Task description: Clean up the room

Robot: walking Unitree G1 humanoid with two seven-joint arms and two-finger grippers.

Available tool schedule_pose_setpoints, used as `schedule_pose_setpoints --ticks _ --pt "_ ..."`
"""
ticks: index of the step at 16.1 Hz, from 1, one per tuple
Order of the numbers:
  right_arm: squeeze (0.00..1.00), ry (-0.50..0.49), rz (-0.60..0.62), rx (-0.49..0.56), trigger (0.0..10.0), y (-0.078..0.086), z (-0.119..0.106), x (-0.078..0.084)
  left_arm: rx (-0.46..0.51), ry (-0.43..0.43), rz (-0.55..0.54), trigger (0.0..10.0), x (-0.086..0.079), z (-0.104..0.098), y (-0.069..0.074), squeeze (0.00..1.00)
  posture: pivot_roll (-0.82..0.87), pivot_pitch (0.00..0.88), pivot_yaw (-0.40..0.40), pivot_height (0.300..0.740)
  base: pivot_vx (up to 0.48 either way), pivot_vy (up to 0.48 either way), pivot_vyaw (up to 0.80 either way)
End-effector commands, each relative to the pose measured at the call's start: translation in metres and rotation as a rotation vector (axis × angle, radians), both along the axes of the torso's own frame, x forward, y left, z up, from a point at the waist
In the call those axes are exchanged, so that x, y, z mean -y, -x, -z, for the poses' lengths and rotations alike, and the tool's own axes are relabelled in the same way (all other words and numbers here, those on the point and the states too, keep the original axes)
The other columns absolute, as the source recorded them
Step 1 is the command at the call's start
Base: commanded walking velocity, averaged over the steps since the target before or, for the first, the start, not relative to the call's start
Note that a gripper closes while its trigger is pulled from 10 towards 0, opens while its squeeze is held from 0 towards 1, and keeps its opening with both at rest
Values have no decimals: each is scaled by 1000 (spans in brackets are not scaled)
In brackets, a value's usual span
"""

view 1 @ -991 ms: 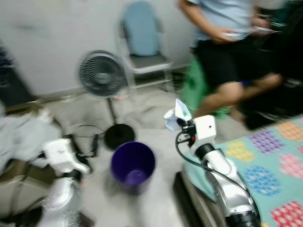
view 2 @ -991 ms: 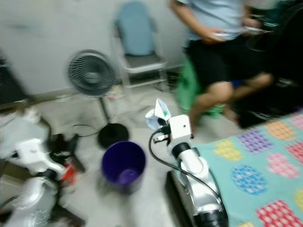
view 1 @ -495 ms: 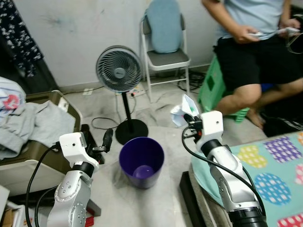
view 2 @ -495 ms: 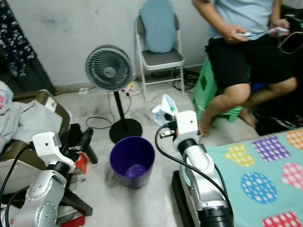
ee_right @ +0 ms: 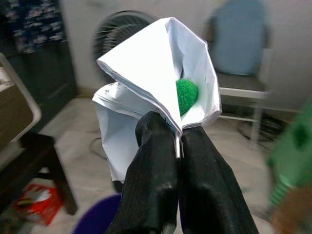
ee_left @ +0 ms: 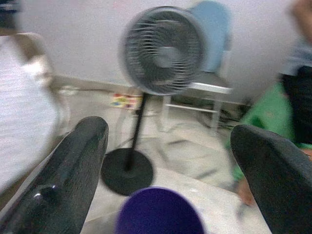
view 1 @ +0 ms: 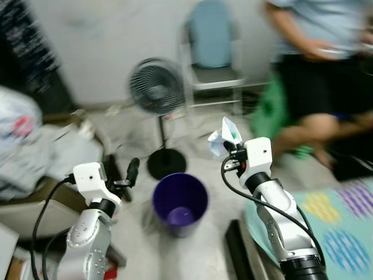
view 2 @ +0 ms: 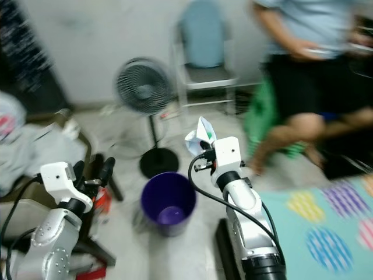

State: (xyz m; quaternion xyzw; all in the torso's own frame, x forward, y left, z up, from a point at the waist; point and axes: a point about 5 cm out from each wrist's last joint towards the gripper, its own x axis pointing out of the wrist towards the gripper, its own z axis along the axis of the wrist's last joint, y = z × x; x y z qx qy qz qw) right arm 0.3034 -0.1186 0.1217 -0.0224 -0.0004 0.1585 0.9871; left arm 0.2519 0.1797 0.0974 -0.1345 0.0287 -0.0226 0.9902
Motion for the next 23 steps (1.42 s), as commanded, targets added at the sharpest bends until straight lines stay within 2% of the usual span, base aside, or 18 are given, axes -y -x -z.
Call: schedule_pose_setpoints --ticks 1,12,16,18,23 --pt "0 -2 -22 13 10000 0 -3 -5 3 -7 5 10000 0 -1 -1 0 -191 21 39 740 322 0 450" --pt "0 12 -26 9 10000 -1 -2 -6 -10 6 -2 10000 1 1 -1 0 -189 36 32 740 220 0 73" --pt "0 6 -22 8 10000 -1 -2 -7 -26 -2 -12 10000 0 3 -2 0 -190 36 33 740 0 0 736" --pt "0 -2 -14 3 10000 -1 -1 -6 -50 3 -42 10000 -3 5 -2 0 -191 37 35 740 0 0 0" --pt "0 5 -15 3 10000 -2 0 -6 -46 9 -36 10000 -3 5 -3 0 -190 39 35 740 0 0 0"
